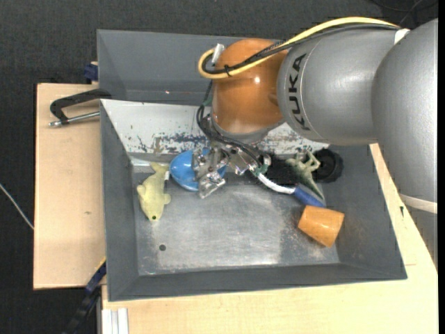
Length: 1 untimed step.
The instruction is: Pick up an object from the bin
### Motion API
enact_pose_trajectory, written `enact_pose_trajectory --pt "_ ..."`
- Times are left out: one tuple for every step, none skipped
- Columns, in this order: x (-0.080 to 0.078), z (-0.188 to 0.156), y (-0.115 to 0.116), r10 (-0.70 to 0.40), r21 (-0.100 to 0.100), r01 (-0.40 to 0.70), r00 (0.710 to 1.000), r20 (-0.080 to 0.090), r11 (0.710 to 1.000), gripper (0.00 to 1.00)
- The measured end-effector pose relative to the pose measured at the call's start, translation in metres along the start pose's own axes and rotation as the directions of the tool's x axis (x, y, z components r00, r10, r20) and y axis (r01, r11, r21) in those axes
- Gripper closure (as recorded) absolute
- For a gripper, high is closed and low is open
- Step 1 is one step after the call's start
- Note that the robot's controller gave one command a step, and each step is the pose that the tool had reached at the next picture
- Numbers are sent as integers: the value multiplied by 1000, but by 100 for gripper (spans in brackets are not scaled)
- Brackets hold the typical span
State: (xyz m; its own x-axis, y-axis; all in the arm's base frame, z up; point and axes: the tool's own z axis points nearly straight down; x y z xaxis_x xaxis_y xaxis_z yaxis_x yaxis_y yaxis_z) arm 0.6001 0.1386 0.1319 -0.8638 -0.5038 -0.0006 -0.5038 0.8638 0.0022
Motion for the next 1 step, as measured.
enact_pose_trajectory --pt "-3 -57 1 0 5 -1 1000 13 1000 100"
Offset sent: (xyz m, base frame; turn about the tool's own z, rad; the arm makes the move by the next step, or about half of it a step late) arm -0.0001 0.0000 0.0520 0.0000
